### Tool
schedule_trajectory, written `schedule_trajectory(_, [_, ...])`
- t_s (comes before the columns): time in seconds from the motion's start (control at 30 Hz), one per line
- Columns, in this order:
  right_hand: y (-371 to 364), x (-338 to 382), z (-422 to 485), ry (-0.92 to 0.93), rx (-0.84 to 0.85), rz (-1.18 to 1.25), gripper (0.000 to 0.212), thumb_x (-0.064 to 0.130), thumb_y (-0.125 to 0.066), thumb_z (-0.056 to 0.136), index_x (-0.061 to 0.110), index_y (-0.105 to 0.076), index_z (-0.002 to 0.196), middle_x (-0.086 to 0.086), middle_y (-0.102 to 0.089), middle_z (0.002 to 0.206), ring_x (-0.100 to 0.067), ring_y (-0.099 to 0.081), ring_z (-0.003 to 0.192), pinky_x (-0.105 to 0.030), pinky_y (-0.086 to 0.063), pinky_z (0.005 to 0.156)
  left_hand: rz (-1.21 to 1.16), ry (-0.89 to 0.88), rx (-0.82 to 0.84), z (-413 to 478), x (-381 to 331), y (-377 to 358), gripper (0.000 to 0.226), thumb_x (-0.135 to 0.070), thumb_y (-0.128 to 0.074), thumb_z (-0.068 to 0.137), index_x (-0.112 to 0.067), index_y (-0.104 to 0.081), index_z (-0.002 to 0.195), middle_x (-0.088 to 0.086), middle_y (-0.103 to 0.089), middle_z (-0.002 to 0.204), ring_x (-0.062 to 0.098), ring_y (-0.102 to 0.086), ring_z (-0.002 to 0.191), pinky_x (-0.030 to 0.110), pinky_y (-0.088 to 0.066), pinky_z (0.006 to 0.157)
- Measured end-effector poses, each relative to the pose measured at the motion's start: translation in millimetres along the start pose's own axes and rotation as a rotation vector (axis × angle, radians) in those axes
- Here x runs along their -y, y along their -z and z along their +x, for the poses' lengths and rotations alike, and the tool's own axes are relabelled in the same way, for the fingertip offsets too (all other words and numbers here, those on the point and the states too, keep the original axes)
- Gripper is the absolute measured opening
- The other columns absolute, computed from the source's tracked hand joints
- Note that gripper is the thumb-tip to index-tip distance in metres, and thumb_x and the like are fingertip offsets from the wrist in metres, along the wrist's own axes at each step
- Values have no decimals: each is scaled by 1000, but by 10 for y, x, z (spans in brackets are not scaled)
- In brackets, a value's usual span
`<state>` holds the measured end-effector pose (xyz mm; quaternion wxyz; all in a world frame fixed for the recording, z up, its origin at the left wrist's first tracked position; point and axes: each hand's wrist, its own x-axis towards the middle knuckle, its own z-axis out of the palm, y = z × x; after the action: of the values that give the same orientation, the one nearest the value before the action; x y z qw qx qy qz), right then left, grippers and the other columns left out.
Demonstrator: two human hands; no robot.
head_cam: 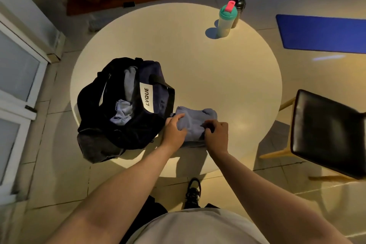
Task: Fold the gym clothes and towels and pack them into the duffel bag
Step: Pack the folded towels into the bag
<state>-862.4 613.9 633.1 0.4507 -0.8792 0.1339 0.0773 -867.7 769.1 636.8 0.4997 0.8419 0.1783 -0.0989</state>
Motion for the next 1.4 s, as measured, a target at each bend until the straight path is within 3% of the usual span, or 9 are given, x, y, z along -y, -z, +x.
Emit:
schedule_trajectory(0.13, [94, 276, -26, 145, -45, 101, 25, -1, -52, 92, 21, -60, 99, -2, -42, 112, -1, -51, 89, -10, -41, 78, -61, -109, -90, -82, -176, 107, 47, -9, -61, 94, -22, -54, 139, 4, -42, 139, 14, -45, 121, 9, -38, 86])
schedule_trajectory(0.27, [9, 636, 31, 226, 30, 179, 30, -2, -49, 96, 20, -61, 113, -2, -42, 116, 3, -52, 95, 0, -39, 82, -19, -171, -169, -44, -255, 458, 40, -17, -57, 97, -19, -57, 138, 8, -49, 139, 22, -48, 128, 29, -44, 101])
schedule_trajectory(0.5, [-545, 1350, 49, 336, 151, 213, 35, -5, -49, 94, 19, -62, 115, -3, -43, 115, -4, -52, 94, -5, -44, 79, -40, -212, -290, 165, -85, 1283, 34, -10, -54, 101, -17, -63, 133, 5, -52, 140, 22, -50, 132, 36, -47, 107])
schedule_trajectory(0.77, [-1443, 2011, 173, 318, 261, 99, 31, 4, -53, 90, 21, -69, 110, -5, -53, 116, -8, -57, 94, 1, -39, 73, 11, -146, -404, 519, 263, 2249, 41, -5, -46, 103, -21, -57, 139, 4, -34, 157, 22, -39, 142, 23, -37, 106])
schedule_trajectory(0.83, [-1606, 2153, 209, 298, 240, 105, 26, 14, -55, 93, 24, -68, 114, -4, -61, 112, -13, -60, 96, -4, -43, 75, 52, -169, -394, 676, 327, 2456, 45, 1, -43, 100, -22, -62, 134, 2, -39, 153, 21, -42, 139, 25, -39, 105])
schedule_trajectory(0.97, [-1839, 2240, 314, 221, 164, -117, 42, 48, -48, 98, 32, -46, 136, -3, -66, 112, -26, -61, 108, -45, -51, 92, 379, -225, -371, 1073, 354, 2812, 37, 1, -47, 95, -18, -77, 108, 0, -61, 133, 25, -59, 116, 30, -44, 92])
schedule_trajectory(1.13, [-1894, 2069, 386, 110, 374, -571, 54, 25, -57, 94, 33, -38, 143, -12, -41, 140, -38, -35, 131, -50, -36, 104, 586, -340, -239, 1451, 321, 2857, 36, -1, -52, 91, -26, -79, 89, -6, -69, 115, 24, -60, 102, 33, -30, 90])
schedule_trajectory(1.3, [-1816, 2010, 485, 94, 23, -233, 47, 2, -51, 89, 24, -58, 131, -11, -55, 126, -35, -55, 113, -45, -49, 94, 413, -413, -88, 1588, 154, 2726, 48, 0, -48, 82, -38, -67, 59, -15, -68, 86, 17, -63, 90, 40, -40, 96])
schedule_trajectory(1.4, [-1754, 2021, 507, 64, -155, 72, 44, -1, -41, 88, 18, -61, 122, -10, -55, 120, -28, -58, 105, -43, -52, 93, 156, -422, 28, 1666, -14, 2634, 46, -6, -43, 74, -39, -60, 48, -14, -67, 70, 14, -64, 76, 43, -54, 81])
